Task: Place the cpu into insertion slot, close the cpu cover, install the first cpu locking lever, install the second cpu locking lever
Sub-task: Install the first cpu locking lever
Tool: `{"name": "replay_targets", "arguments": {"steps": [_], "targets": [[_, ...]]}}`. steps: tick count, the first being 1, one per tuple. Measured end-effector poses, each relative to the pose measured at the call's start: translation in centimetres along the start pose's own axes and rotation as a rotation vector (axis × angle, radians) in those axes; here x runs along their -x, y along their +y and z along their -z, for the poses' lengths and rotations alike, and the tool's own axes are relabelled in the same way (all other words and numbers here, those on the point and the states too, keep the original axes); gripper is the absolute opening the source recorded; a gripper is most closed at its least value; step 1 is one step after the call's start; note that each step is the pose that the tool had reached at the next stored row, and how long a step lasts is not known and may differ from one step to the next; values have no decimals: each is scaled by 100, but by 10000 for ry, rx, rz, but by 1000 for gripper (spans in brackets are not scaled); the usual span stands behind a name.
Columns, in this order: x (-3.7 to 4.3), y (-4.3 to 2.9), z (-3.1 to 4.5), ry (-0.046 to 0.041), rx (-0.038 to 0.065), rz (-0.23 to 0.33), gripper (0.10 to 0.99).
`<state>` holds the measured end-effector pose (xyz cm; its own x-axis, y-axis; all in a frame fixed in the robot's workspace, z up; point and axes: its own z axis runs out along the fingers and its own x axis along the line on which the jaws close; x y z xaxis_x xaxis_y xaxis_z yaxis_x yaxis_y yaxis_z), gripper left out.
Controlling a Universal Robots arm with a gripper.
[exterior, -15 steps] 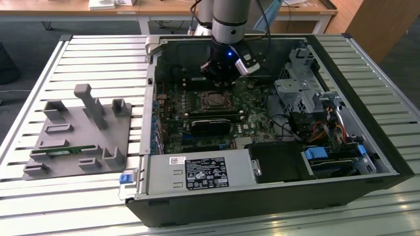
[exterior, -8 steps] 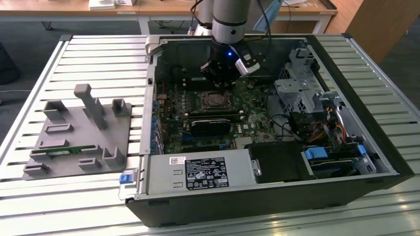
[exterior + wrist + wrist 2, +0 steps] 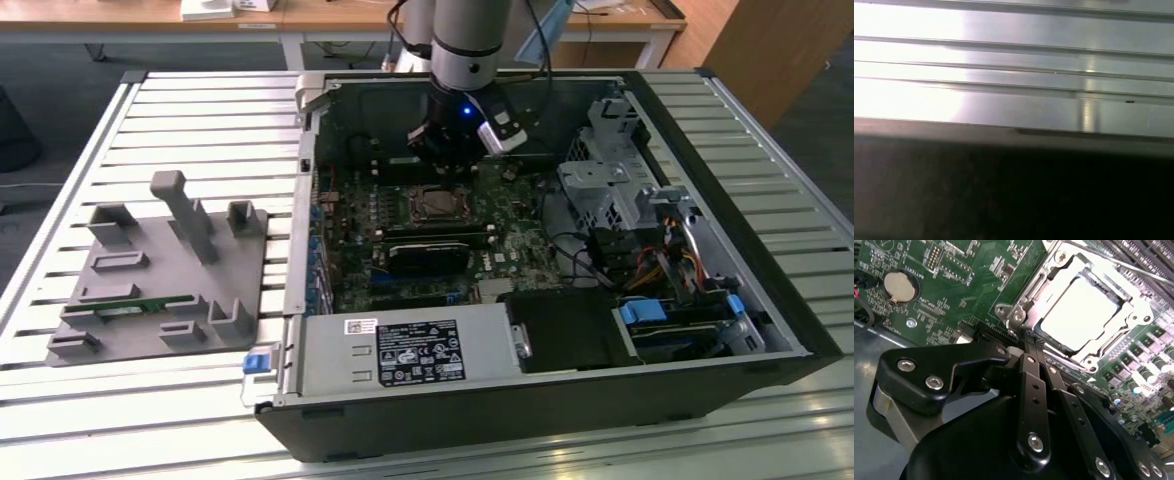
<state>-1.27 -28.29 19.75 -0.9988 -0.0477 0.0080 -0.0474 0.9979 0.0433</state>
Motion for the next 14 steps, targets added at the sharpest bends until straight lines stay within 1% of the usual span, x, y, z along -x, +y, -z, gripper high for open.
{"name": "replay_targets", "arguments": {"steps": [3, 9, 11, 14], "targets": [[0, 1, 13, -3, 24, -1, 106], [-1, 4, 106, 0, 19, 0, 106], [-1, 1, 111, -2, 23, 1, 106], [-2, -26, 113, -1, 25, 1, 106]]}}
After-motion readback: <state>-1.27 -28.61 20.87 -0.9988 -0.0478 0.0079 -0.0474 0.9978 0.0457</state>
